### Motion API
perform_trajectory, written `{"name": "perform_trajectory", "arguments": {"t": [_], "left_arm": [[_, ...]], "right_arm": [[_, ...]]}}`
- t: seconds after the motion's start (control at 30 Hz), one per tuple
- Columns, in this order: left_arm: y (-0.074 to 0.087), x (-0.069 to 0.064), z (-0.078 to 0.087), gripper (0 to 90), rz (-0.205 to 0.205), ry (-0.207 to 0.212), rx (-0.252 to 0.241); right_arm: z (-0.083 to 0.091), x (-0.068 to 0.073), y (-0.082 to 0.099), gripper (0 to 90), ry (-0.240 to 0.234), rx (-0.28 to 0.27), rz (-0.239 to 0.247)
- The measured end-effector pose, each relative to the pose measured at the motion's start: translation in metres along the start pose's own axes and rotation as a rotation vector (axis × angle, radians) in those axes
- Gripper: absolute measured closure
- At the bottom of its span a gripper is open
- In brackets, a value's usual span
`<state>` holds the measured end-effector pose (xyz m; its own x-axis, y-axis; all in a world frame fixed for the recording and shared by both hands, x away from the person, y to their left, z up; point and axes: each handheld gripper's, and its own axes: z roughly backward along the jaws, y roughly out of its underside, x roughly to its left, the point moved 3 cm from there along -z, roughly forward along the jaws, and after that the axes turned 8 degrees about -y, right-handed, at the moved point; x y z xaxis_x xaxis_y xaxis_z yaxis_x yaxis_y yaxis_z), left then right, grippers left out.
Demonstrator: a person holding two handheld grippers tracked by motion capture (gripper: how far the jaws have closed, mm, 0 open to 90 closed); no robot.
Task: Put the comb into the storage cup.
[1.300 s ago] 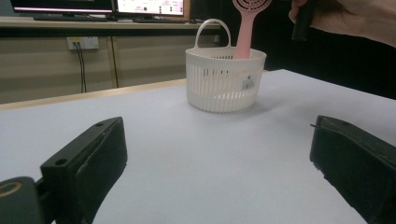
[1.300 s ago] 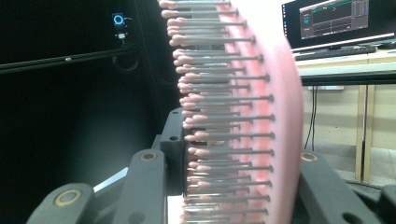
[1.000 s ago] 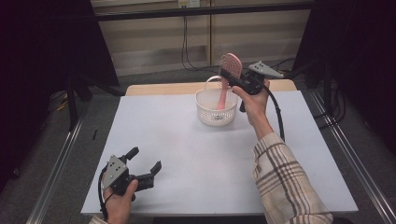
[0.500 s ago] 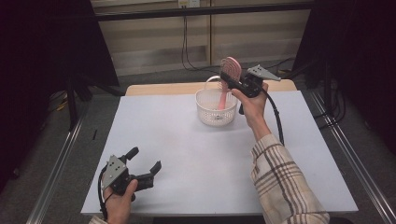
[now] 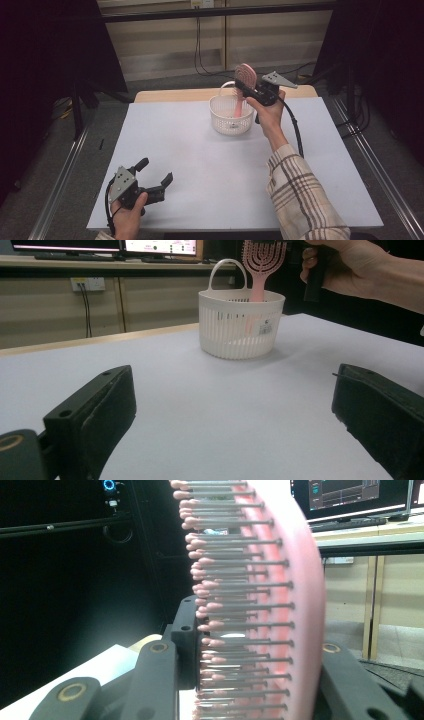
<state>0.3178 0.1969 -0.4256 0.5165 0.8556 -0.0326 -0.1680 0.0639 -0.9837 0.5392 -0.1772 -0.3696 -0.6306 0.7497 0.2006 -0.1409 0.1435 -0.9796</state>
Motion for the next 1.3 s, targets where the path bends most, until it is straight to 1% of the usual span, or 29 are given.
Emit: {"name": "perform_trajectory", "arguments": {"t": [0.07,0.13,0.17,0.2,0.23,0.27,0.3,0.37,0.47,0.5,0.6,0.73,0.77,1.0,1.07,1.13,1.2,1.23,1.27,1.3], "left_arm": [[0.0,-0.001,0.0,4.1,0.017,0.0,-0.005],[-0.001,-0.001,0.001,4.1,0.011,-0.003,-0.011],[-0.001,0.0,0.001,4.1,-0.003,-0.007,-0.01],[-0.001,0.0,0.001,4.1,-0.001,-0.009,-0.009],[-0.001,-0.001,0.0,4.1,0.013,-0.008,-0.011],[-0.001,-0.001,0.0,4.1,0.012,-0.009,-0.012],[-0.001,0.0,0.001,4.1,0.001,-0.009,-0.009],[-0.001,-0.001,0.001,4.1,0.002,-0.006,-0.008],[-0.001,-0.001,0.001,4.1,-0.001,-0.007,-0.008],[-0.001,0.0,0.001,4.1,0.0,-0.01,-0.014],[0.0,0.0,0.001,4.1,-0.005,-0.009,-0.005],[-0.001,-0.001,0.001,4.1,-0.004,-0.007,-0.009],[-0.001,-0.001,0.001,4.1,-0.01,-0.007,-0.008],[0.0,-0.001,0.001,4.1,-0.005,-0.006,-0.007],[-0.001,-0.001,0.001,4.1,-0.008,-0.007,-0.011],[-0.001,-0.002,0.0,4.1,-0.007,-0.008,-0.008],[-0.001,-0.002,0.0,4.1,-0.011,-0.004,-0.007],[-0.001,-0.002,0.001,4.1,-0.006,-0.004,-0.009],[-0.001,-0.002,0.001,4.1,-0.01,-0.005,-0.01],[-0.001,-0.002,0.001,4.1,-0.009,-0.006,-0.01]], "right_arm": [[-0.001,-0.001,0.002,62.7,0.002,0.006,0.005],[-0.002,-0.001,0.004,62.7,0.002,0.009,-0.004],[-0.002,-0.001,0.006,62.7,0.004,0.011,-0.004],[-0.002,-0.002,0.007,62.7,0.004,0.012,-0.007],[-0.002,-0.002,0.007,62.7,0.006,0.01,-0.009],[-0.001,-0.003,0.009,62.7,0.008,0.011,-0.013],[-0.001,-0.004,0.01,62.7,0.009,0.013,-0.012],[-0.001,-0.005,0.012,62.7,0.007,0.016,-0.016],[0.0,-0.007,0.016,62.7,0.006,0.035,-0.017],[0.0,-0.007,0.018,62.7,0.009,0.035,-0.018],[0.001,-0.009,0.02,62.7,0.008,0.038,-0.023],[0.002,-0.01,0.023,62.7,0.009,0.039,-0.026],[0.002,-0.01,0.023,62.7,0.011,0.037,-0.025],[-0.001,-0.006,0.024,62.7,0.001,0.038,-0.023],[-0.001,-0.005,0.023,62.7,0.004,0.03,-0.033],[-0.003,-0.001,0.019,62.7,-0.003,0.006,-0.038],[-0.005,0.002,0.018,62.7,-0.01,0.007,-0.035],[-0.006,0.003,0.018,62.7,-0.008,0.005,-0.035],[-0.006,0.002,0.018,62.7,-0.007,0.004,-0.033],[-0.006,0.001,0.019,62.7,-0.007,0.007,-0.043]]}}
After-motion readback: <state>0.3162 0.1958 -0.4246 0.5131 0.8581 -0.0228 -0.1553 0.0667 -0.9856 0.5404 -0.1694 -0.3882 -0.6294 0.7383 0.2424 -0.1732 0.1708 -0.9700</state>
